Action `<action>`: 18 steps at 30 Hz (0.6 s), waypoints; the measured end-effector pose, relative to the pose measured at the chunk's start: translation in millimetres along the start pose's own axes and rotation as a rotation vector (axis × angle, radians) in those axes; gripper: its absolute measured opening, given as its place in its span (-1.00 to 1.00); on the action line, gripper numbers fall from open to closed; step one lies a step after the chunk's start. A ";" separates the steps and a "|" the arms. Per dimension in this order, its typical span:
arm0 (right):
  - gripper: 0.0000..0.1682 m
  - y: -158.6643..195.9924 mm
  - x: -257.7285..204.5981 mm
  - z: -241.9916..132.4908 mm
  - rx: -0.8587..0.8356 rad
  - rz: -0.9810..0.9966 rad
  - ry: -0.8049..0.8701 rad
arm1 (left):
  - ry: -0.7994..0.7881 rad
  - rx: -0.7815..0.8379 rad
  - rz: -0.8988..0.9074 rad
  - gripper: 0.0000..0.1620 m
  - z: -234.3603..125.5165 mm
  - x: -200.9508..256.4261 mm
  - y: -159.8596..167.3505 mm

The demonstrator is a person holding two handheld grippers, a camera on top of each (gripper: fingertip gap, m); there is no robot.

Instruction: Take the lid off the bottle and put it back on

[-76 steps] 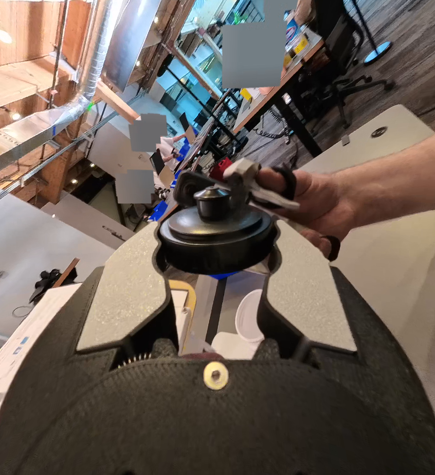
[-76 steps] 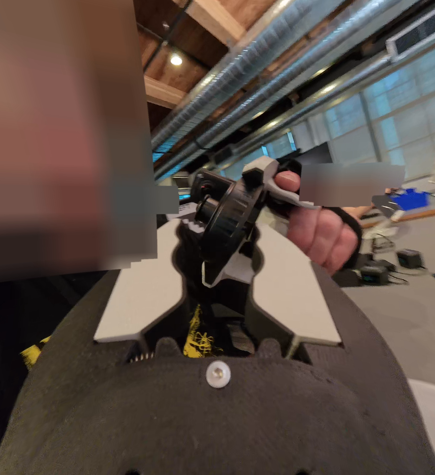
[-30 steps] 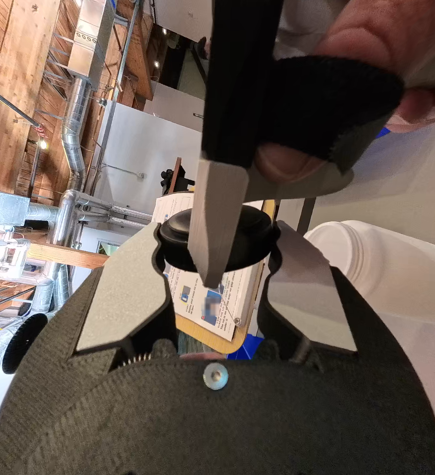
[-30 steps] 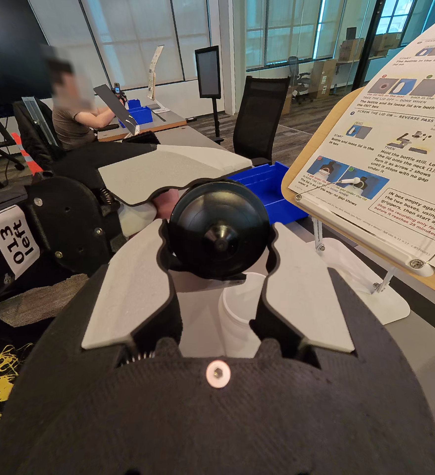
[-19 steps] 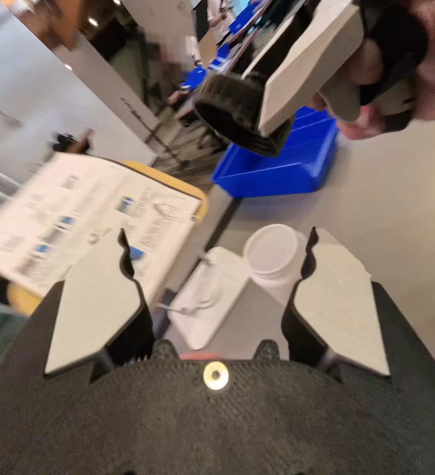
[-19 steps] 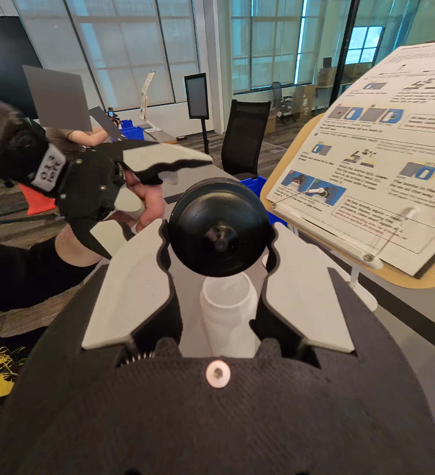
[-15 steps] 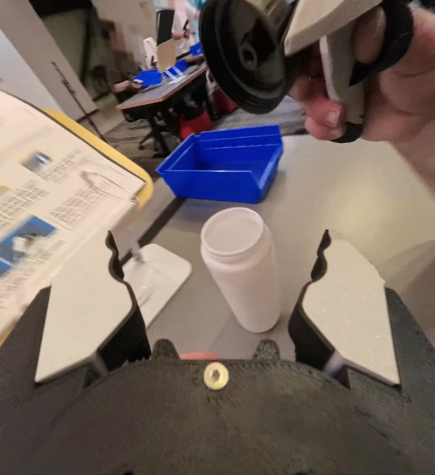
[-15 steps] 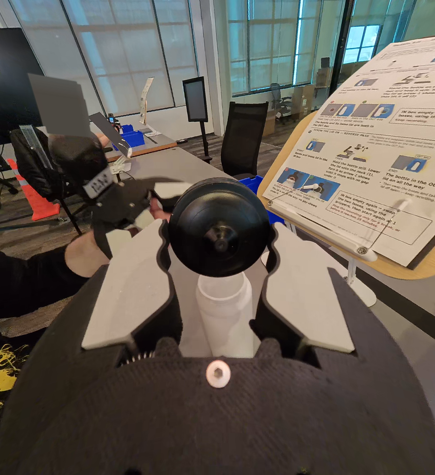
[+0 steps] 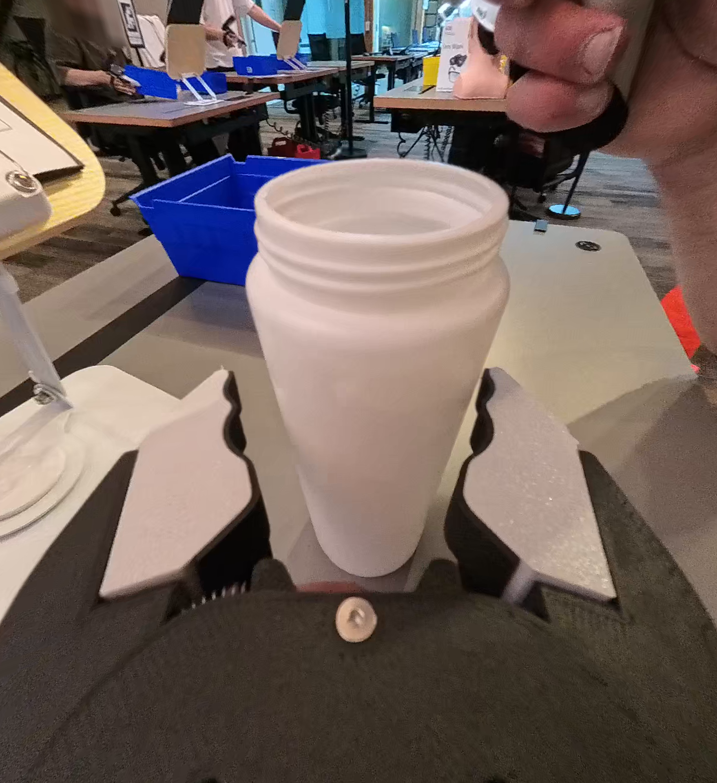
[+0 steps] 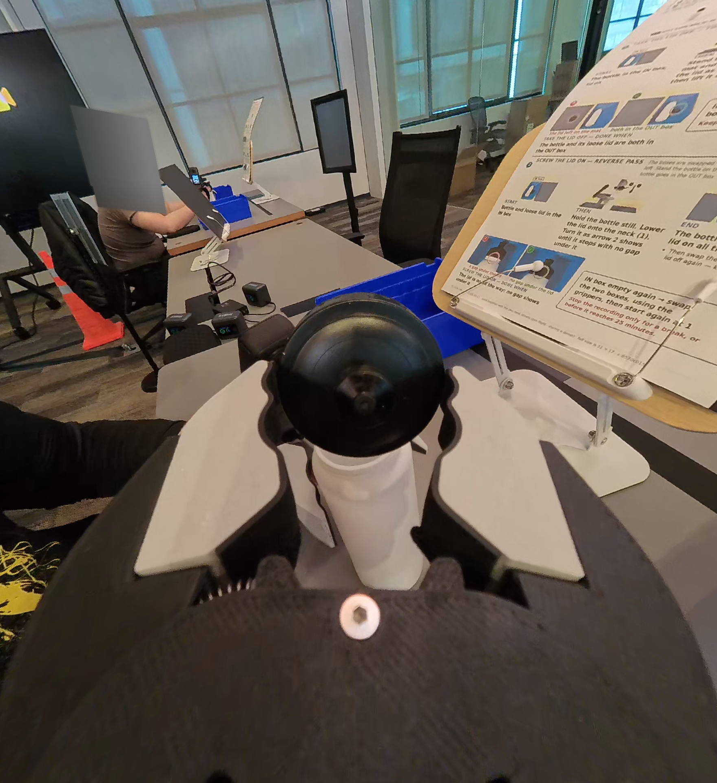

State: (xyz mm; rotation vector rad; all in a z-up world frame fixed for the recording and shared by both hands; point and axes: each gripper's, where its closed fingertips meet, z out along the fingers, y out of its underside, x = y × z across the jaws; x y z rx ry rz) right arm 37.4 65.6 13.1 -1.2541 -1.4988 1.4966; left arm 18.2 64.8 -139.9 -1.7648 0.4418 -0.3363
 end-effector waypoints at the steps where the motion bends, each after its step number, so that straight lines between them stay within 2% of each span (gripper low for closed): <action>1: -0.12 1.0 1.1 0.5 -0.001 0.005 -0.003 | 0.011 0.006 0.002 0.20 0.8 1.4 0.0; 4: -0.12 5.0 2.7 2.9 -0.010 0.006 -0.014 | 0.045 0.008 0.001 0.06 4.5 6.0 1.4; 11: -0.12 17.6 4.7 6.3 -0.104 -0.009 -0.058 | 0.043 0.020 0.020 0.05 9.9 6.7 -0.2; 15: -0.12 34.1 5.4 7.6 -0.324 -0.097 -0.109 | 0.038 0.020 0.015 0.05 10.9 3.9 -0.3; 18: -0.12 49.7 -2.0 10.6 -0.537 -0.203 -0.228 | 0.064 0.013 0.017 0.05 13.4 4.8 -0.6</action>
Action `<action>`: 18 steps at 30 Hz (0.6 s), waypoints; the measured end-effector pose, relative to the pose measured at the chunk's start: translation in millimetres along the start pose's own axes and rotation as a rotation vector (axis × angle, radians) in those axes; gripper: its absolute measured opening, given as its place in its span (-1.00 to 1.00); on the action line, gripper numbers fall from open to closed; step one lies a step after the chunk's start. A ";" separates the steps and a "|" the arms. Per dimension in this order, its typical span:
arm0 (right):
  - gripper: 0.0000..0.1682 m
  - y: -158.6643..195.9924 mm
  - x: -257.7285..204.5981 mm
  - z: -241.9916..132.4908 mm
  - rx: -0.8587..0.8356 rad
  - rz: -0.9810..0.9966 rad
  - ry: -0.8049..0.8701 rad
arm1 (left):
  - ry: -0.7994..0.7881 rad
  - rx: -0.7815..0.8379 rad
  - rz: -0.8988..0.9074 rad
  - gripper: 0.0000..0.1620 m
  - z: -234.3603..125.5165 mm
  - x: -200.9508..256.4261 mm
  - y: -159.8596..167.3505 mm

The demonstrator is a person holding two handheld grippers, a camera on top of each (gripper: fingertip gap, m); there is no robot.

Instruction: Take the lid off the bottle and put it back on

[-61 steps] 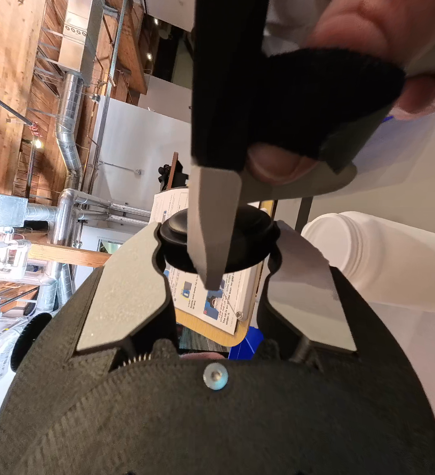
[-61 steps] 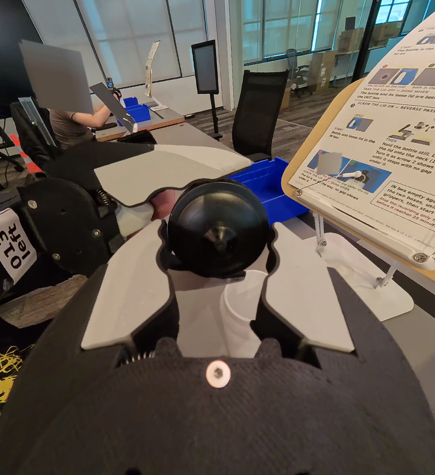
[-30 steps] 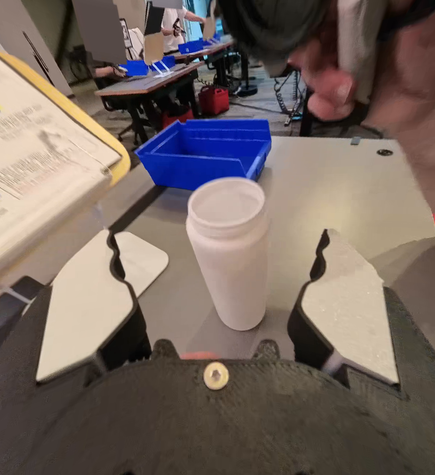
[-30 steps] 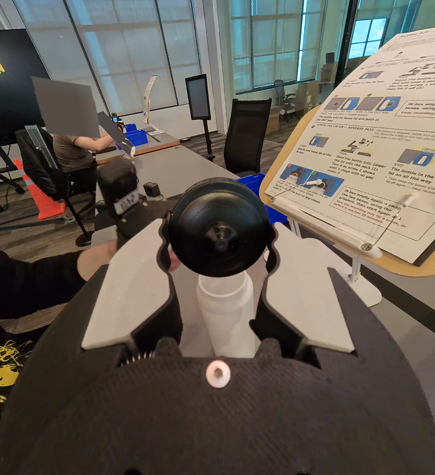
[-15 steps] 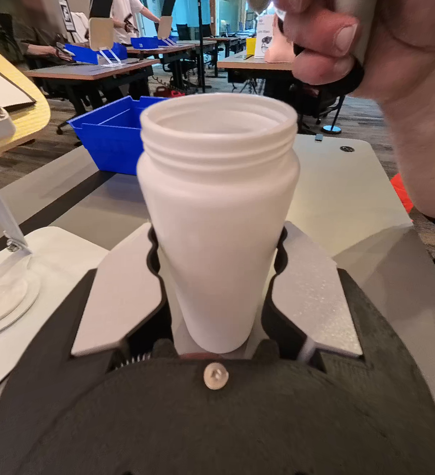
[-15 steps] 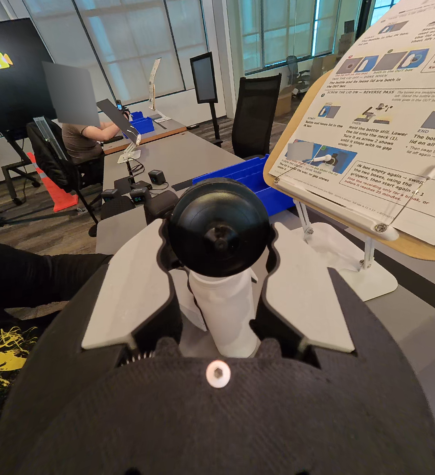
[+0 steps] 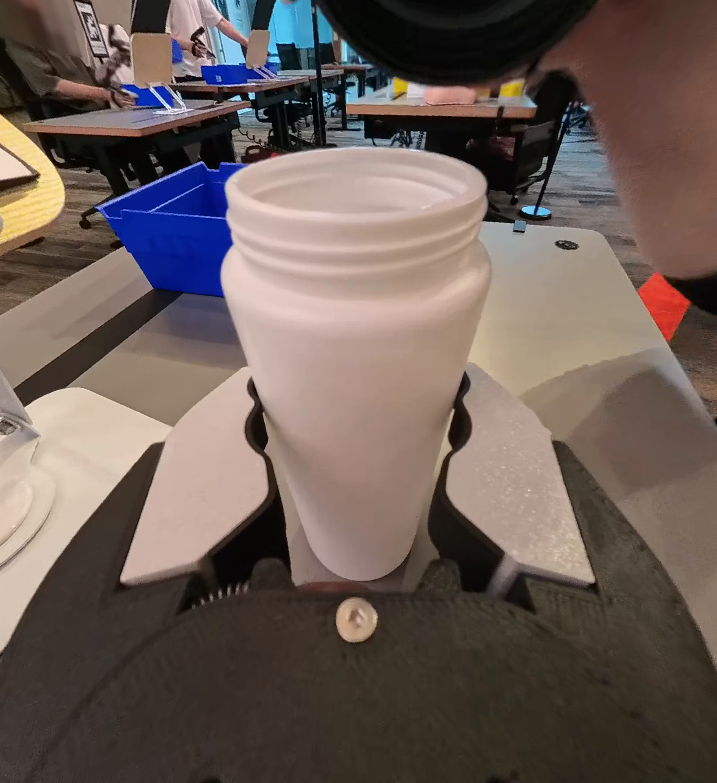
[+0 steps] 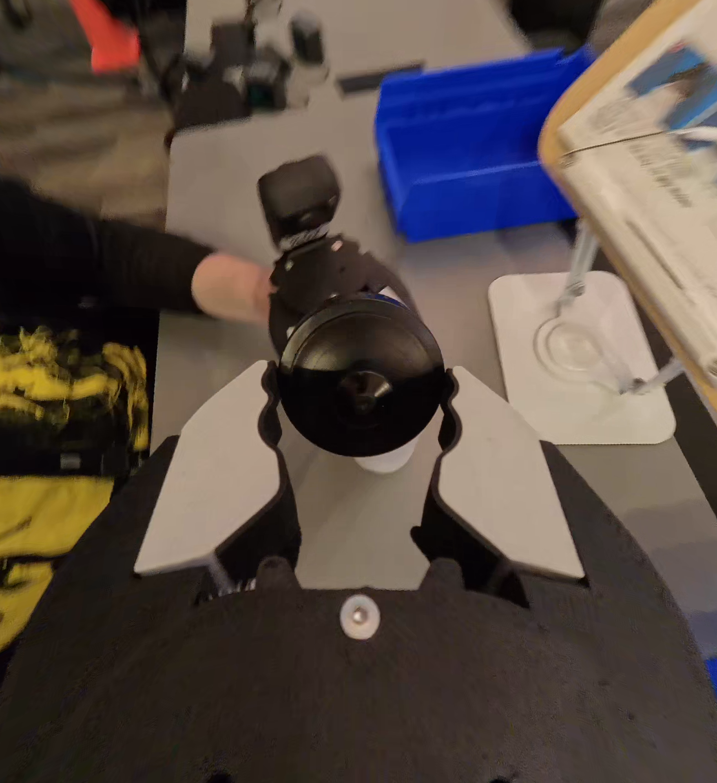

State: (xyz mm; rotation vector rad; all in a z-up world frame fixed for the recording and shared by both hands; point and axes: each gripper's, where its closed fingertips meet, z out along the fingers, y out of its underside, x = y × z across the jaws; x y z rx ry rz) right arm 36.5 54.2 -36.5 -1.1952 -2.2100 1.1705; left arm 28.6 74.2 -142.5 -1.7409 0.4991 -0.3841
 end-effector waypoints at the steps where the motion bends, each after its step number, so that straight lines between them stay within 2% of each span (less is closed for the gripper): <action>1: -0.12 3.5 -3.2 4.0 -0.072 -0.051 -0.044 | 0.015 -0.003 0.004 0.05 1.1 1.2 -0.2; 6: -0.12 15.1 11.3 18.2 -0.388 -0.192 -0.099 | 0.037 -0.001 0.007 0.05 3.8 2.0 -0.8; 13: -0.12 20.3 13.8 31.9 -0.616 -0.323 -0.189 | 0.050 0.002 0.008 0.05 4.5 2.9 -1.0; 18: -0.12 23.9 12.1 34.4 -0.654 -0.361 -0.217 | 0.053 0.002 0.010 0.05 3.7 3.6 -0.7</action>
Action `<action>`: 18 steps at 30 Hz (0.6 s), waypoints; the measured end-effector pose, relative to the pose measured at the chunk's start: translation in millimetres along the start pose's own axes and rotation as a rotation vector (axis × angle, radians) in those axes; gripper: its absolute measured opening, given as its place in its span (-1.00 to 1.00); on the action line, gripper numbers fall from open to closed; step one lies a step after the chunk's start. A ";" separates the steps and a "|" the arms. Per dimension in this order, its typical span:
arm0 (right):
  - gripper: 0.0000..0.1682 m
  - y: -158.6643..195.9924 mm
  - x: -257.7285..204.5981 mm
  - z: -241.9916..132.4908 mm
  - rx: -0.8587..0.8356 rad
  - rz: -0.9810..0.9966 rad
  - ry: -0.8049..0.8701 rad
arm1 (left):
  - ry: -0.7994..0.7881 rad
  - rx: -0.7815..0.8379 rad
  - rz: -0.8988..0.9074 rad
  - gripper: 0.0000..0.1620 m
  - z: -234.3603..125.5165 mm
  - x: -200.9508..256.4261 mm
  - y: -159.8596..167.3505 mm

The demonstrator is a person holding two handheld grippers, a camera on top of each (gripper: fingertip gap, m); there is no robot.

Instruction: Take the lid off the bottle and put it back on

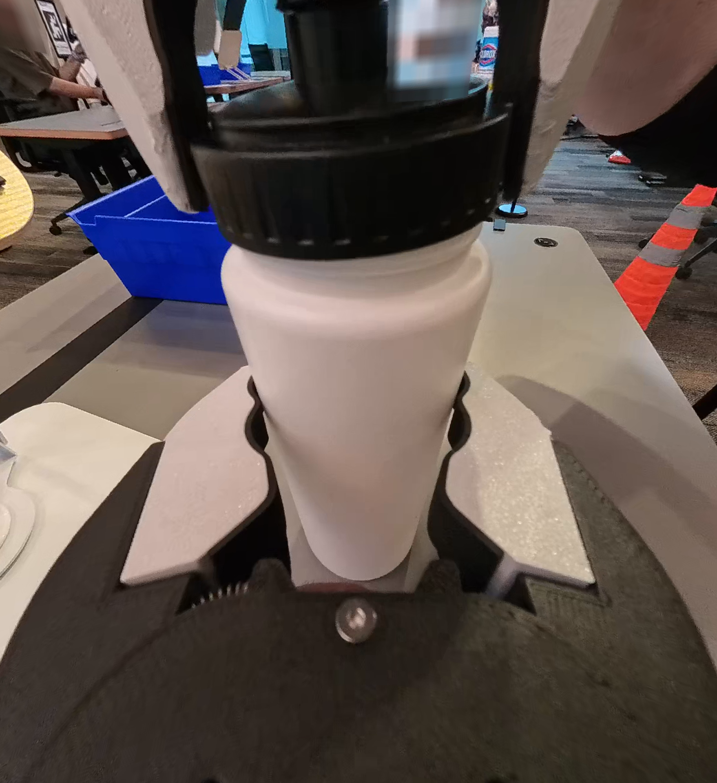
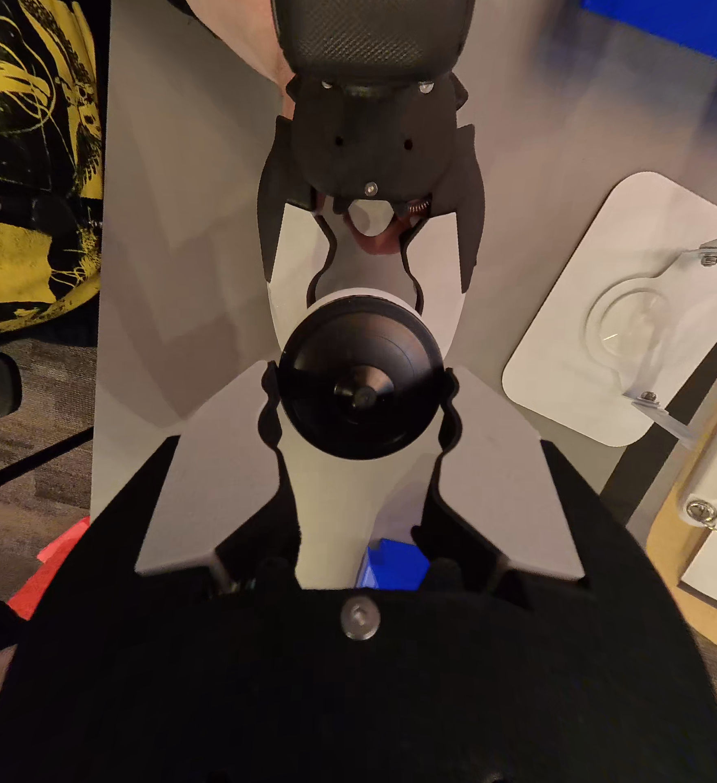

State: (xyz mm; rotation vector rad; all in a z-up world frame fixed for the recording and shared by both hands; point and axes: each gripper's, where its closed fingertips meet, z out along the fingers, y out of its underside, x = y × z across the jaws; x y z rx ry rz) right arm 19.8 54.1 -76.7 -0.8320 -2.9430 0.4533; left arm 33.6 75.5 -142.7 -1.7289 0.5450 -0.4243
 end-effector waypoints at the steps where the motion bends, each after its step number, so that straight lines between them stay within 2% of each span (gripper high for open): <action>1: -0.12 0.4 -0.2 0.0 -0.004 -0.013 0.005 | 0.001 0.000 0.000 0.05 0.1 0.1 0.0; 11: -0.12 2.5 -1.3 0.2 0.024 -0.069 0.052 | 0.006 0.006 -0.003 0.05 1.1 0.5 -0.4; 18: -0.12 4.2 -1.7 0.7 -0.032 -0.098 0.073 | 0.007 0.009 -0.004 0.05 1.8 0.6 -0.5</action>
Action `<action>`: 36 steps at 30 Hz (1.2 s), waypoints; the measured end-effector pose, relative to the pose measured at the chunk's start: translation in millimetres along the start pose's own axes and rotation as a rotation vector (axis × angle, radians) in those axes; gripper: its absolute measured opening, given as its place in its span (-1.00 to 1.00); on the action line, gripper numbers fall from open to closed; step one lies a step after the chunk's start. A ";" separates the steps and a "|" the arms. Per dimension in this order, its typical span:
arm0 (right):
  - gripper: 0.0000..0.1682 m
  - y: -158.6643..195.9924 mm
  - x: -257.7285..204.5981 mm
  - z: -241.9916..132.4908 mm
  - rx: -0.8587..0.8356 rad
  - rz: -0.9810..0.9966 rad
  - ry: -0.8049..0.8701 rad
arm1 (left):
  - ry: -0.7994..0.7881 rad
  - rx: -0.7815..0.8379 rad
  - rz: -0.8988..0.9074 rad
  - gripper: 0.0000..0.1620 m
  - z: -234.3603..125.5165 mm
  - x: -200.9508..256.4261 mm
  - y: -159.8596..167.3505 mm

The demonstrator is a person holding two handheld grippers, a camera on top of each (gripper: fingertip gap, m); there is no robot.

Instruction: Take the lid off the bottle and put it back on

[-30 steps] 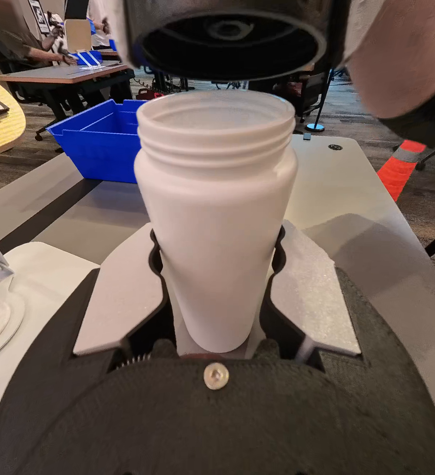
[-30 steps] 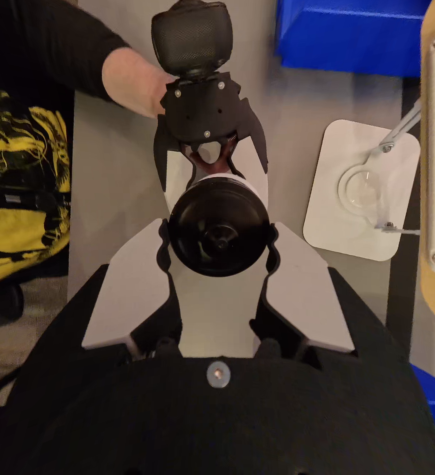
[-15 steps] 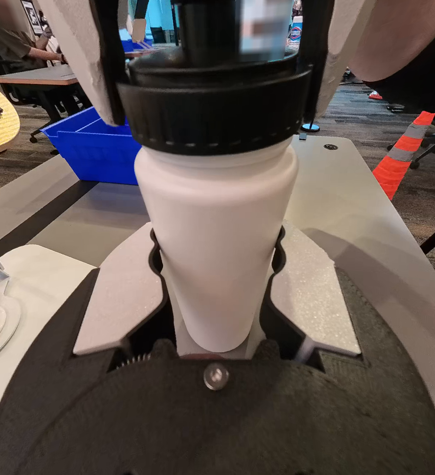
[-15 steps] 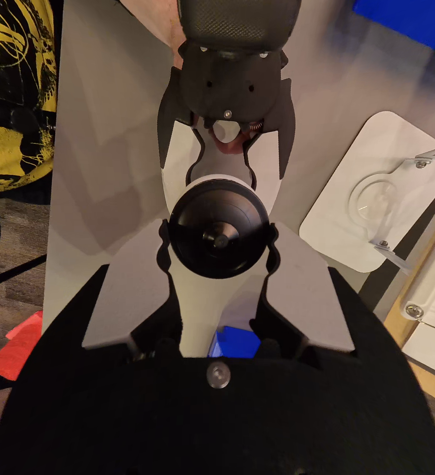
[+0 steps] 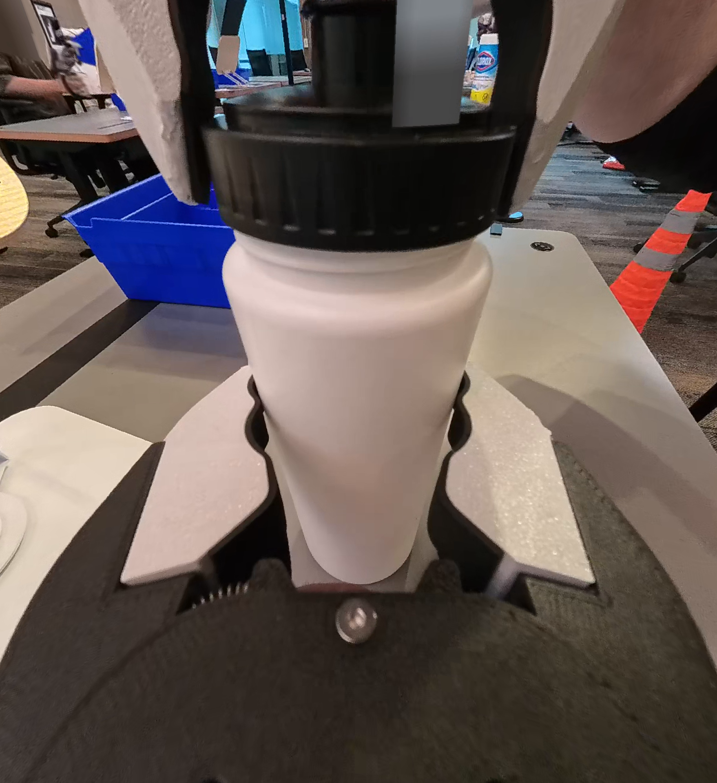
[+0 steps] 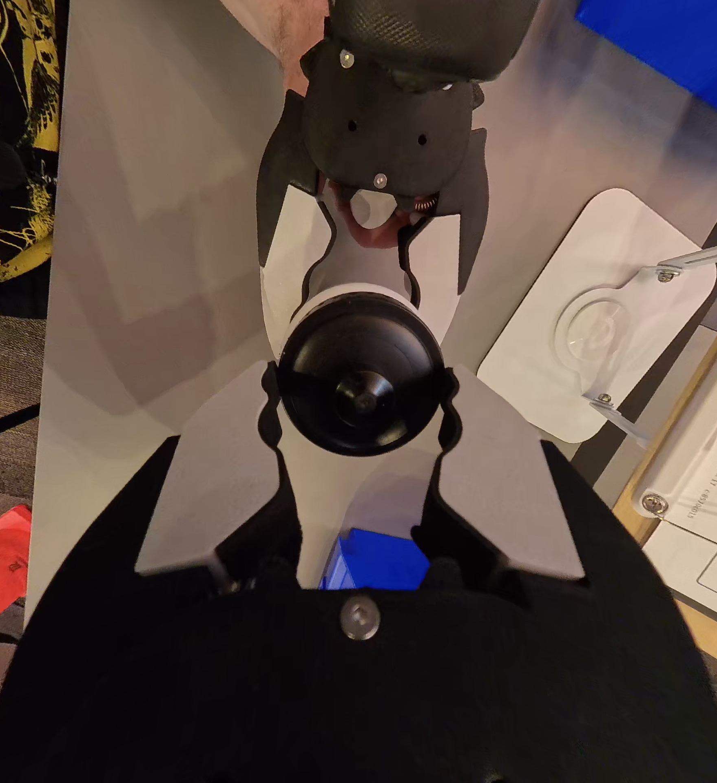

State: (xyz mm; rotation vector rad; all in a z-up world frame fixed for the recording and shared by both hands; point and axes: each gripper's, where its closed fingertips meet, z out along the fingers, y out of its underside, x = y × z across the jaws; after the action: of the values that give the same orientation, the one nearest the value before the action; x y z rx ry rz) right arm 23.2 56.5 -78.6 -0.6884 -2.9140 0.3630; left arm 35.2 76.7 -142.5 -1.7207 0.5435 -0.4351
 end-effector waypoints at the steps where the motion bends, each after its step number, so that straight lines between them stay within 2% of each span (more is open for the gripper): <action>1: -0.12 -0.2 -0.2 0.3 0.002 -0.006 0.005 | 0.000 0.001 0.000 0.05 -0.2 0.0 0.0; 6: -0.12 0.3 0.0 0.7 -0.002 0.067 0.009 | -0.001 0.003 -0.003 0.05 0.2 -0.2 -0.2; 16: -0.12 2.6 -0.6 1.4 -0.080 0.412 0.056 | -0.013 0.000 -0.004 0.05 1.2 -0.5 -0.4; 18: -0.12 1.8 -1.0 1.6 -0.080 0.402 0.063 | -0.014 -0.001 -0.003 0.05 1.0 -0.3 -0.3; 21: 0.08 -4.3 -7.6 -0.9 -0.024 0.354 0.020 | -0.015 -0.003 -0.004 0.05 1.2 -0.3 -0.3; 25: 0.11 -6.1 -4.3 -11.0 0.003 0.235 0.045 | -0.011 0.000 -0.006 0.05 1.7 -0.3 -0.4; 30: 0.01 -2.0 -0.4 -8.1 -0.037 0.096 -0.012 | -0.008 0.000 -0.005 0.05 2.0 0.4 -0.4; 33: -0.15 1.8 -1.4 -4.0 -0.067 0.057 -0.056 | -0.006 0.000 -0.004 0.05 1.9 0.7 -0.4; 36: -0.15 2.0 -1.2 -3.4 -0.069 0.085 -0.069 | -0.008 -0.001 -0.004 0.05 1.9 0.4 -0.3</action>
State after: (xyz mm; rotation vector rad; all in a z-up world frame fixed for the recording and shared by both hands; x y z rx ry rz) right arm 25.7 58.3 -75.9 -0.8276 -2.9810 0.3026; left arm 36.7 78.0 -142.6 -1.7240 0.5347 -0.4308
